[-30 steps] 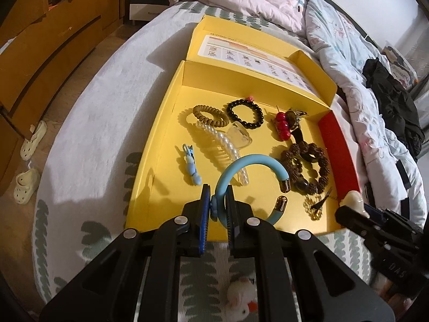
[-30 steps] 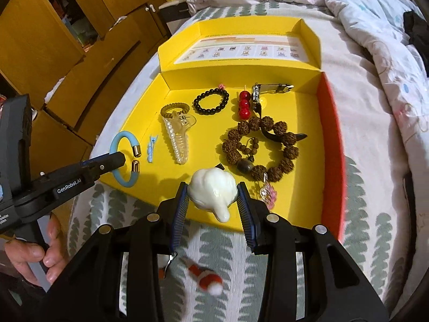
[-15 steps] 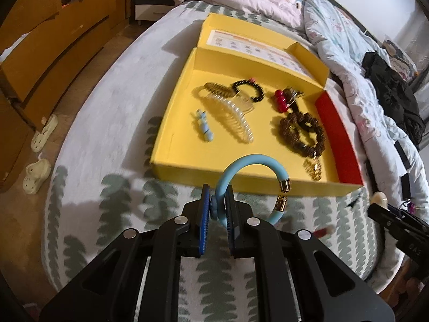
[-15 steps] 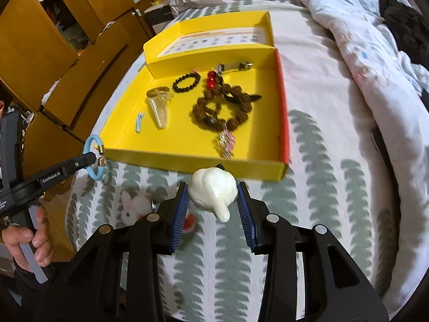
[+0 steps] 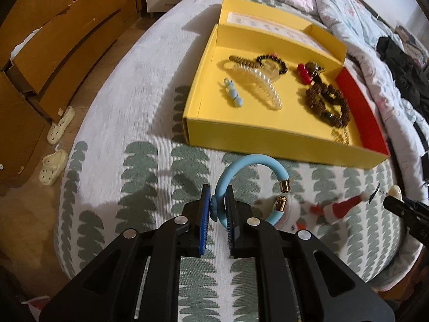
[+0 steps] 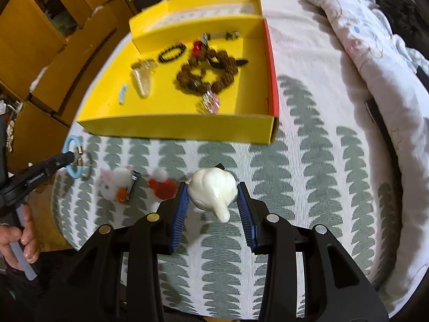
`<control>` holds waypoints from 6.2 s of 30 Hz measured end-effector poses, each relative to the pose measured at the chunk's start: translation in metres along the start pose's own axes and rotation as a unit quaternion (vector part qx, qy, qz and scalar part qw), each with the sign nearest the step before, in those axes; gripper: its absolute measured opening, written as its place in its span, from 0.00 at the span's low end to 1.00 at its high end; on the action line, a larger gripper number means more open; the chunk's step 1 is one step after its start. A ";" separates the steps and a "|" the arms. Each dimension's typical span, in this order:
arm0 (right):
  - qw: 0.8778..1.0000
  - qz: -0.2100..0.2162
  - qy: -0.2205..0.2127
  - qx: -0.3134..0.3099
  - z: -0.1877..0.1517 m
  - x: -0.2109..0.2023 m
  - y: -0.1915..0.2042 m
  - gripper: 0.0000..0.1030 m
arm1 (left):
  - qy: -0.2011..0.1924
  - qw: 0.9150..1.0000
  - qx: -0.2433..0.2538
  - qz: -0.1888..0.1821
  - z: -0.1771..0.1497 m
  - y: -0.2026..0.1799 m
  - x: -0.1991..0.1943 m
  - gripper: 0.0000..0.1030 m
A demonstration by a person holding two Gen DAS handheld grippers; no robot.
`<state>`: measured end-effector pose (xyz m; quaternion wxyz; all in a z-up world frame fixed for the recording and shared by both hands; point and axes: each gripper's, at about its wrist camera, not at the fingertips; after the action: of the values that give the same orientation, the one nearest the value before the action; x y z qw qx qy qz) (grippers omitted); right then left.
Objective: Organize jewelry
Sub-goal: 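Carry the ornament and bangle out of the box and release them on the bedspread, then grasp the small blue clip figure with the left tool while the right tool grasps the brown bead bracelet, then carry the clip figure and bead bracelet out of the box and lower them onto the bedspread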
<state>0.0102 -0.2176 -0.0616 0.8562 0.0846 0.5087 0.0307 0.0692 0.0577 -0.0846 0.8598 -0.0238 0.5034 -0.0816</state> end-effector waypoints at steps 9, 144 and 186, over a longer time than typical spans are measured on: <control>1.000 -0.001 0.028 0.007 -0.003 0.026 -0.008 0.38 | 0.031 0.999 0.011 0.012 -0.010 -0.004 0.023 0.11; 0.996 0.018 -0.015 -0.084 0.123 0.098 0.035 0.18 | 0.014 1.000 -0.003 -0.012 0.106 -0.032 0.088 0.14; 0.994 0.087 -0.059 0.016 0.149 0.057 0.003 0.20 | -0.002 0.999 -0.017 -0.032 0.109 -0.024 0.068 0.14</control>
<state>0.1680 -0.2240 -0.0403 0.8772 0.1434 0.4488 0.0919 0.1944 0.0187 -0.0868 0.8575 -0.0548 0.5016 -0.1005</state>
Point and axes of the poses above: each gripper's, at about its wrist camera, not at the fingertips, and x roughly the way its jaws point, y to its left, z to its top, and after that the axes turned 7 degrees about -y, right-handed
